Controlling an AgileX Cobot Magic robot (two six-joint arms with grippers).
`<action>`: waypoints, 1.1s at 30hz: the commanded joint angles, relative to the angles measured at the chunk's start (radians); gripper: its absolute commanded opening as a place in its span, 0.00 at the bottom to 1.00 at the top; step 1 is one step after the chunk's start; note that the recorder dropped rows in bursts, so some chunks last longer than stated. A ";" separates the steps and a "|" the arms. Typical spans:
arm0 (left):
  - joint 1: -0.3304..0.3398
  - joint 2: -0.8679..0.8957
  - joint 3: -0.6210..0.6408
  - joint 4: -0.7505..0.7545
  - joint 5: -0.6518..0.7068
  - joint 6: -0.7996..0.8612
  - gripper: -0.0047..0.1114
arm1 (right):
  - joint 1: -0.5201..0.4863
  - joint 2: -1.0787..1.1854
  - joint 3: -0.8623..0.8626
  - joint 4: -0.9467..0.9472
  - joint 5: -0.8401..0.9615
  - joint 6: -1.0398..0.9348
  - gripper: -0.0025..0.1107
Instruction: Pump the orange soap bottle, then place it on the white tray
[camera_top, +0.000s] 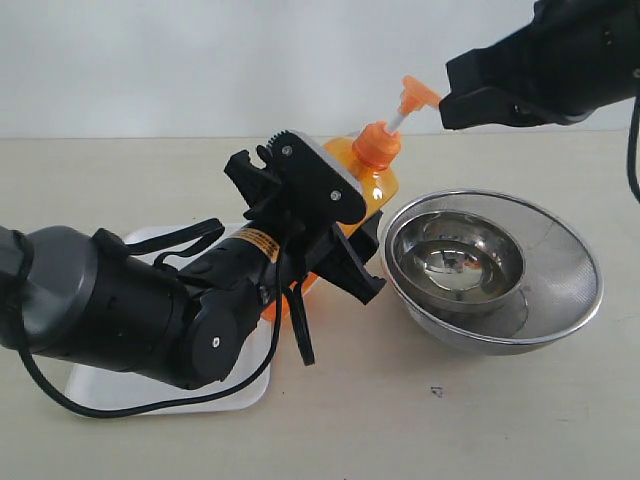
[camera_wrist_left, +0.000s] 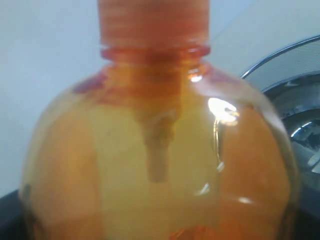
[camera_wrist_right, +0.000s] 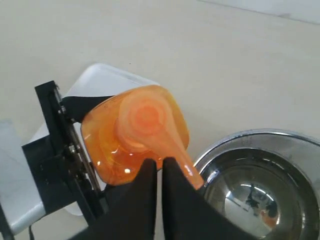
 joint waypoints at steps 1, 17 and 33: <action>0.002 0.001 -0.003 -0.003 -0.028 0.011 0.08 | 0.001 0.006 -0.003 -0.053 -0.029 0.035 0.02; 0.002 0.001 -0.003 -0.003 -0.028 0.011 0.08 | 0.001 0.011 -0.003 -0.079 -0.054 0.053 0.02; 0.002 0.001 -0.003 0.002 -0.028 0.011 0.08 | 0.001 0.032 -0.003 0.049 0.031 0.004 0.02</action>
